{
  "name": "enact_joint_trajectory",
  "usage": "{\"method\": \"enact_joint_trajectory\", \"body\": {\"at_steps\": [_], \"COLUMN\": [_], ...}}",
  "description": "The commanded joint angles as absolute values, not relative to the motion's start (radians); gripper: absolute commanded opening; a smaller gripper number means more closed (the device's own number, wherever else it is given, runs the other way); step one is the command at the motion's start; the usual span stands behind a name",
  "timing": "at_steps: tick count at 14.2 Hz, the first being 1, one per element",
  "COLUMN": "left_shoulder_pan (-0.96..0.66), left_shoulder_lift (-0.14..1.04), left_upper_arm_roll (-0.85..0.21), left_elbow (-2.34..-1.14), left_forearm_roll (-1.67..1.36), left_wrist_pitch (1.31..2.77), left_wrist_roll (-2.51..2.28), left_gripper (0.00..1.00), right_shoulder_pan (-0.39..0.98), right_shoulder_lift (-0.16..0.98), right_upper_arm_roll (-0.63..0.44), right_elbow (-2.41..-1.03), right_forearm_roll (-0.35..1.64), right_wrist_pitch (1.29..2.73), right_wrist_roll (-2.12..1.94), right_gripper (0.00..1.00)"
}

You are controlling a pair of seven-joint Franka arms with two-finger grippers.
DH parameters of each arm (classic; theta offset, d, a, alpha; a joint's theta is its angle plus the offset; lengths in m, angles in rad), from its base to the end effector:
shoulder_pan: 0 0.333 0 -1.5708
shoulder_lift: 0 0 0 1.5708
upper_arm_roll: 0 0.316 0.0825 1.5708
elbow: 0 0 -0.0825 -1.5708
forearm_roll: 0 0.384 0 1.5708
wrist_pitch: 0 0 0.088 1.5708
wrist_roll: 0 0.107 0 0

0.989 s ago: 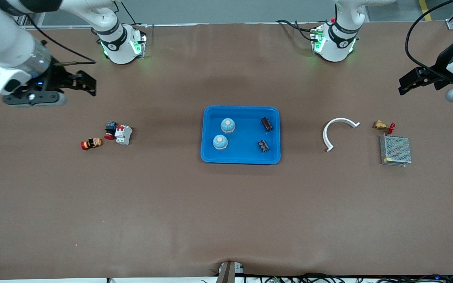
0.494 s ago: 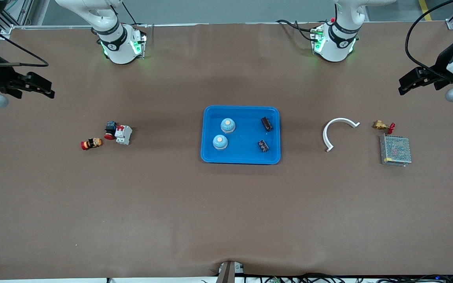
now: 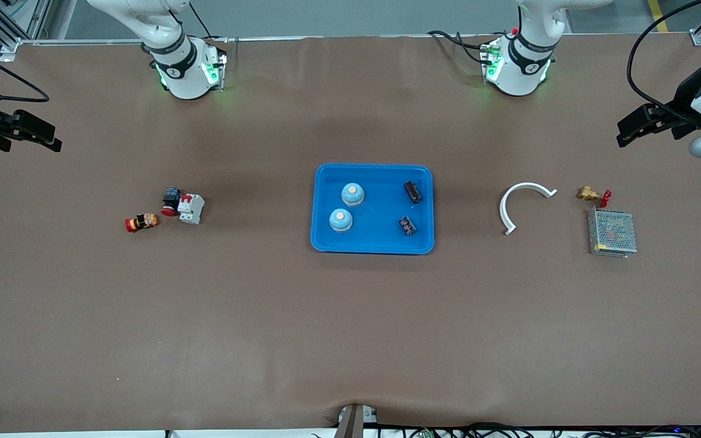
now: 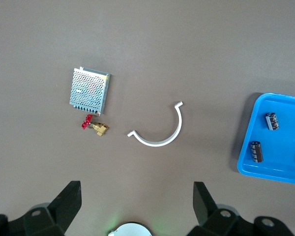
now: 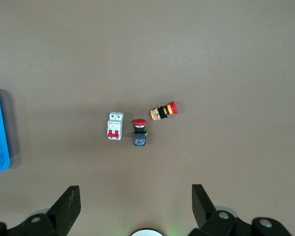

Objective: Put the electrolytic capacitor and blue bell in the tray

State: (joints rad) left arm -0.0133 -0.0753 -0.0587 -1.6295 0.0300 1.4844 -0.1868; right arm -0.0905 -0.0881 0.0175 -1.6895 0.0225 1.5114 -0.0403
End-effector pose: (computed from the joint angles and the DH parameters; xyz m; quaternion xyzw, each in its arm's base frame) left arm 0.5202 -0.0353 0.6303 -0.9975 -0.0583 0.0324 0.0216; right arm 0.5176 -0.0349 0.6113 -0.9988 0.0162 0.0443 0.0130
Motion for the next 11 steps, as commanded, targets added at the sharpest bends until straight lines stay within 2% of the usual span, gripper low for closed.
{"method": "enact_joint_trajectory", "body": {"at_steps": [1, 11], "left_shoulder_pan": [-0.018, -0.023], "left_shoulder_lift": [-0.08, -0.074], "left_upper_arm_roll": [-0.054, -0.054], "left_elbow": [-1.62, -1.591], "left_forearm_roll": [0.017, 0.023], "left_wrist_pitch": [1.476, 1.476], "left_wrist_roll": [-0.175, -0.08], "left_gripper": [1.0, 1.0], "right_shoulder_pan": [-0.103, -0.1], "right_shoulder_lift": [-0.081, -0.08], "right_upper_arm_roll": [0.029, 0.031], "right_elbow": [-1.672, -1.672], "right_forearm_roll": [0.009, 0.008], "right_wrist_pitch": [1.497, 1.496], "right_wrist_roll": [-0.051, -0.051], "right_gripper": [1.0, 1.0]}}
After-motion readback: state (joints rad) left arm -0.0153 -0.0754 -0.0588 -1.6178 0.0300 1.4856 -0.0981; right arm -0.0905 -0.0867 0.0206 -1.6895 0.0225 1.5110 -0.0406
